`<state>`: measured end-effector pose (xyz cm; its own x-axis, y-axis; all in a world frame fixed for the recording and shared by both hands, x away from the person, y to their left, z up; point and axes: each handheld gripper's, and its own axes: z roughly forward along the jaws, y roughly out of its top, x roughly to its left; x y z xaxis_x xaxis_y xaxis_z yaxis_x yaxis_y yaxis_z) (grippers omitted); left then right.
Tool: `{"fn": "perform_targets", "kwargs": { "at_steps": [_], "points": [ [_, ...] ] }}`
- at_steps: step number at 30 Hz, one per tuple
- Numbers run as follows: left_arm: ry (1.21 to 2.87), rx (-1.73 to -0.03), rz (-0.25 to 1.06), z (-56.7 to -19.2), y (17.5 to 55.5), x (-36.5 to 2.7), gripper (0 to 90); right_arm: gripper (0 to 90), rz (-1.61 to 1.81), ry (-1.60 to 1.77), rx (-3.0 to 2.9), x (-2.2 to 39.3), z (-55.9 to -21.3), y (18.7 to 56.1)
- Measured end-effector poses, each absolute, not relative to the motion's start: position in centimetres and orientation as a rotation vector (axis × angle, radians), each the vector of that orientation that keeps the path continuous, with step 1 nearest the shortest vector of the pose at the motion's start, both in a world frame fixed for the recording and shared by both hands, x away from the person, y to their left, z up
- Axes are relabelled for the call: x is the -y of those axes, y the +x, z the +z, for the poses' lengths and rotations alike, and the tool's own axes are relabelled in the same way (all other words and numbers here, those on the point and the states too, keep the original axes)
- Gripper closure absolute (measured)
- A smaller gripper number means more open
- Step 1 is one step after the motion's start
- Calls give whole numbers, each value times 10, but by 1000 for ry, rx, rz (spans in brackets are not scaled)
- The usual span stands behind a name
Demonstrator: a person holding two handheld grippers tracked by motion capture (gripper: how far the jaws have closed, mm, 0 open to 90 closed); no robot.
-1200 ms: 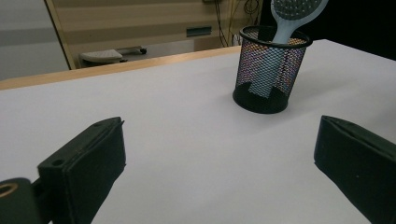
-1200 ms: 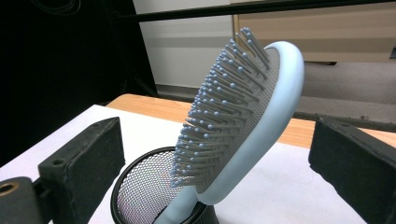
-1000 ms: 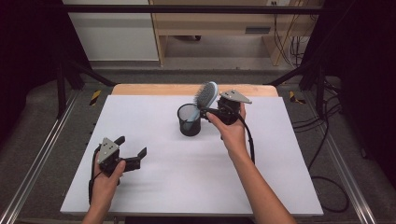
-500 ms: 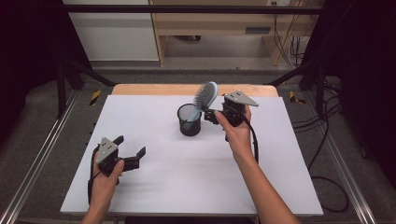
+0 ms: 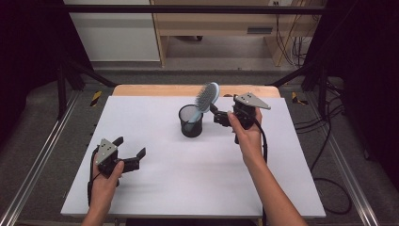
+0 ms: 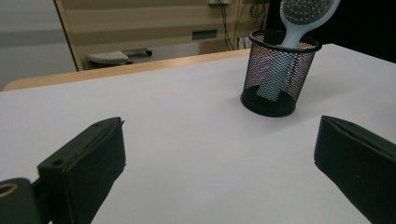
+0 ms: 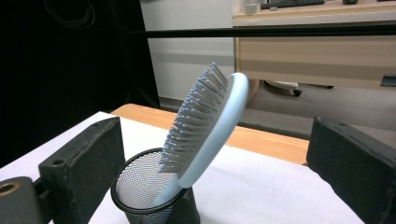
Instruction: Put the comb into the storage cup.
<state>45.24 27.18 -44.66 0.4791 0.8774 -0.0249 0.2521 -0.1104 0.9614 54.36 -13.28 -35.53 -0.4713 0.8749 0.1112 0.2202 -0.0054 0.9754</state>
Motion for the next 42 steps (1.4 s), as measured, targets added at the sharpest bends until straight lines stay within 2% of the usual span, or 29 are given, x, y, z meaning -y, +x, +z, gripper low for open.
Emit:
{"fn": "perform_targets", "kwargs": {
  "at_steps": [16,35,42],
  "points": [
    [1581,-1016,731,-443,453,-292,20,40,1490,1131,-1697,161,-353,534],
    [1519,-996,770,-438,442,-331,19,38,1449,1134,-1655,207,-365,509],
    [1506,-994,772,-438,440,-334,19,36,1420,1080,-1604,222,-371,497]
  ]
}}
